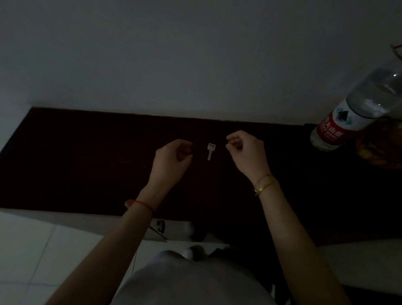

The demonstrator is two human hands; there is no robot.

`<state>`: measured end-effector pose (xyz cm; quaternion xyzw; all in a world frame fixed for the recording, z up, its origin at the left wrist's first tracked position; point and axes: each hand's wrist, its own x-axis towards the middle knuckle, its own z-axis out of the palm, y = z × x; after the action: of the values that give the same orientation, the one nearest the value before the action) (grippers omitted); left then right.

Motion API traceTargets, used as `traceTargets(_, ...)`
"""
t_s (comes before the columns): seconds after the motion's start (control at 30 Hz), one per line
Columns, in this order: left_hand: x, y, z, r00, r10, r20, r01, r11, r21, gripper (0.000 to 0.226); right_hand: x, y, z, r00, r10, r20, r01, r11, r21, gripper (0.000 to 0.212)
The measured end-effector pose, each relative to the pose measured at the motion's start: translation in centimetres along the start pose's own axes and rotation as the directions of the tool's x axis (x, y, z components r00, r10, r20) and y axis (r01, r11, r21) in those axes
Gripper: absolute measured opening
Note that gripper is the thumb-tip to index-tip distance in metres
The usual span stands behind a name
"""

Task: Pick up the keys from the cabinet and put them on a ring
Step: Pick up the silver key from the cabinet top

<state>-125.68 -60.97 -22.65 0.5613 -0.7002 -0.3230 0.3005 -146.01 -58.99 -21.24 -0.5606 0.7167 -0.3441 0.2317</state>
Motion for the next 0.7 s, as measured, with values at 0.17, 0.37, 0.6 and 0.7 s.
traceTargets(0.17, 1.9, -0.6, 1.5, 0.998, -0.055, 0.001, 0.055, 0.998, 0.025, 0.026, 2.5, 0.6, 1.7, 0.999, 0.013, 0.031, -0.011, 0.998, -0.067, 0.017)
traceTargets(0.37, 3.7, -1.3, 4.3, 0.987, -0.151, 0.060, 0.145, 0.985, 0.096, 0.027, 4.9, 1.4, 4.0, 0.985, 0.001, 0.174, 0.024, 0.990, -0.140, 0.019)
traceTargets(0.6, 4.5, -2.0, 6.0, 0.962, -0.193, 0.192, 0.180, 0.980, 0.083, 0.027, 6.5, 2.4, 5.8, 0.954, 0.012, 0.301, 0.062, 0.970, -0.234, 0.014)
traceTargets(0.7, 4.7, -2.1, 6.2, 0.960, -0.207, 0.188, 0.192, 0.977, 0.094, 0.027, 6.9, 2.6, 6.0, 0.956, 0.005, 0.292, 0.074, 0.963, -0.260, 0.011)
